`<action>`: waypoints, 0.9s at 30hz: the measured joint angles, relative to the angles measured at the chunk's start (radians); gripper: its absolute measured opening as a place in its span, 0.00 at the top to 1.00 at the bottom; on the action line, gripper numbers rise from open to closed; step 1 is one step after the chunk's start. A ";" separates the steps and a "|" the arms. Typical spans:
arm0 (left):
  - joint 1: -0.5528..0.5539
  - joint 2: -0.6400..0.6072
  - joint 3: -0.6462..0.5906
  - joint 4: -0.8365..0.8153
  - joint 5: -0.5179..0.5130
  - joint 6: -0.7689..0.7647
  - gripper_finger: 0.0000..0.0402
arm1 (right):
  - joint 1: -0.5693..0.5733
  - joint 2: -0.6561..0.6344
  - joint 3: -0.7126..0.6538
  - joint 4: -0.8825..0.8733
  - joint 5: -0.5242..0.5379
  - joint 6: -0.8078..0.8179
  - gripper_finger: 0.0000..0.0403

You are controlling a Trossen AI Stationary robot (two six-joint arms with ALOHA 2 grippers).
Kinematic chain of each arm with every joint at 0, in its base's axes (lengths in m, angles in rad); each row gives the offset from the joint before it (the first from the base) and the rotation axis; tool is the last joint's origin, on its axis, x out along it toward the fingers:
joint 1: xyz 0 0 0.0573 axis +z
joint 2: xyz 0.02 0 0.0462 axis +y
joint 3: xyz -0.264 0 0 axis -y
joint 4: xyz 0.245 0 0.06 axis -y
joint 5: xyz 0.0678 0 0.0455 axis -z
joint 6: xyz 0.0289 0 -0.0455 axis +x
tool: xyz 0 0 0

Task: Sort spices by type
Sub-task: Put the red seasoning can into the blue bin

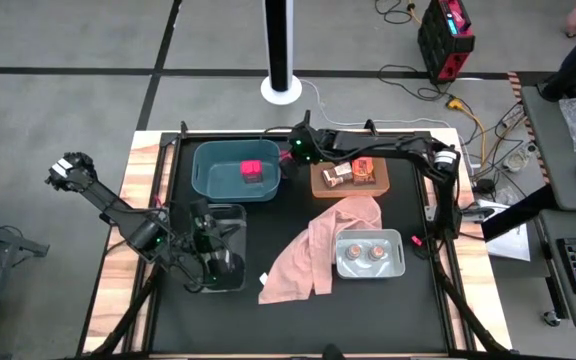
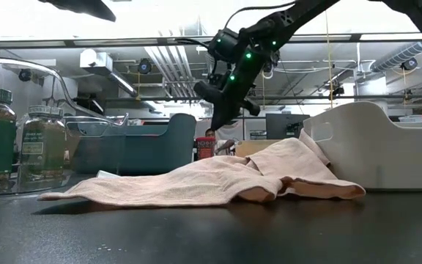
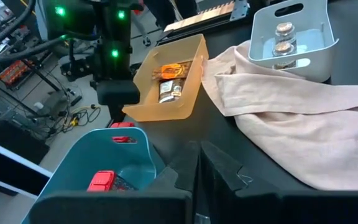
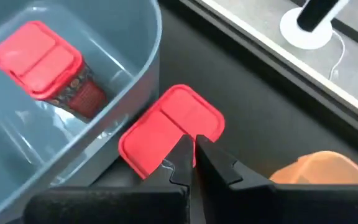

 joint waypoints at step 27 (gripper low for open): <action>0.000 0.002 0.000 0.001 0.002 -0.010 1.00 | 0.036 0.028 0.056 -0.049 0.023 -0.008 0.98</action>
